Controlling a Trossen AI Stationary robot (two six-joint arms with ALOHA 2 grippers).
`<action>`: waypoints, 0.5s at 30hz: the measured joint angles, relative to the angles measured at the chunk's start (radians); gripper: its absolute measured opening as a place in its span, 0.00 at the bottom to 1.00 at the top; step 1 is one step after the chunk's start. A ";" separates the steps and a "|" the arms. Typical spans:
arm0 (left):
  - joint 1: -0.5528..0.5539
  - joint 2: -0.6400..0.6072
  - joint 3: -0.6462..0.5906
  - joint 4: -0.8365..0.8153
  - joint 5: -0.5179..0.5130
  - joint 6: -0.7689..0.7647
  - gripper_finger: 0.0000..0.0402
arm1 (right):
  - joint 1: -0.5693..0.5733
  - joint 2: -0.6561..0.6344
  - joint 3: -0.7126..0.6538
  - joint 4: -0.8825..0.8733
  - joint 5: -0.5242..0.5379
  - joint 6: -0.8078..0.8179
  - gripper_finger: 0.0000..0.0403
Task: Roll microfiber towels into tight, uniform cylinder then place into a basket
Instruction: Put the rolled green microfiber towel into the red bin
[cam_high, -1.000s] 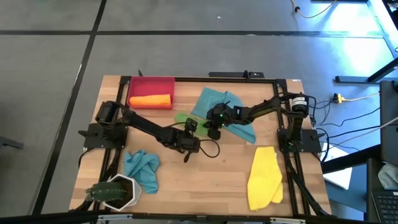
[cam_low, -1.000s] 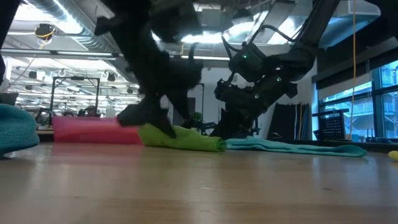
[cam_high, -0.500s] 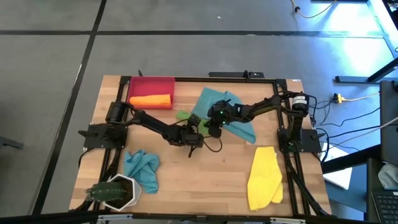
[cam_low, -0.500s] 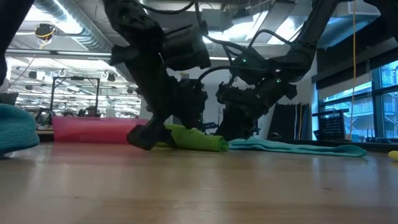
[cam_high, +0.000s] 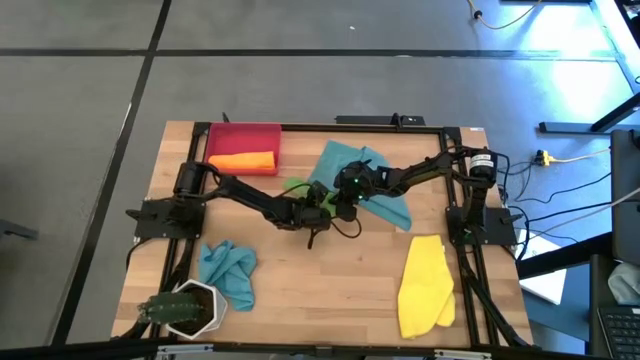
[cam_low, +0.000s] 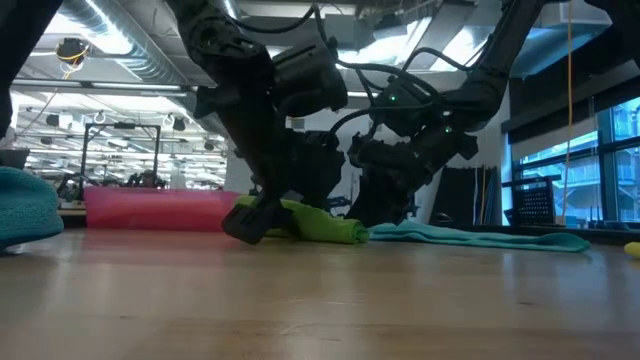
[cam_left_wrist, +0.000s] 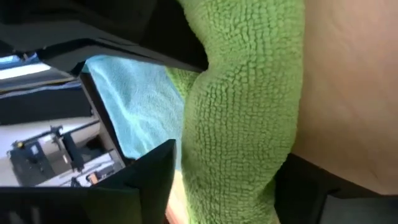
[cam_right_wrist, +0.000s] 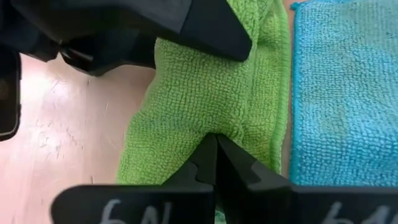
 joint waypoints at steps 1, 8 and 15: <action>0.000 0.000 0.000 0.002 0.013 0.009 0.52 | 0.000 0.000 0.000 0.000 -0.007 0.000 0.02; 0.008 0.002 0.000 0.003 0.108 0.016 0.18 | 0.000 -0.002 -0.002 0.007 -0.018 -0.039 0.02; 0.005 -0.056 -0.007 -0.160 0.089 -0.121 0.01 | 0.000 -0.110 -0.004 -0.070 -0.009 -0.127 0.10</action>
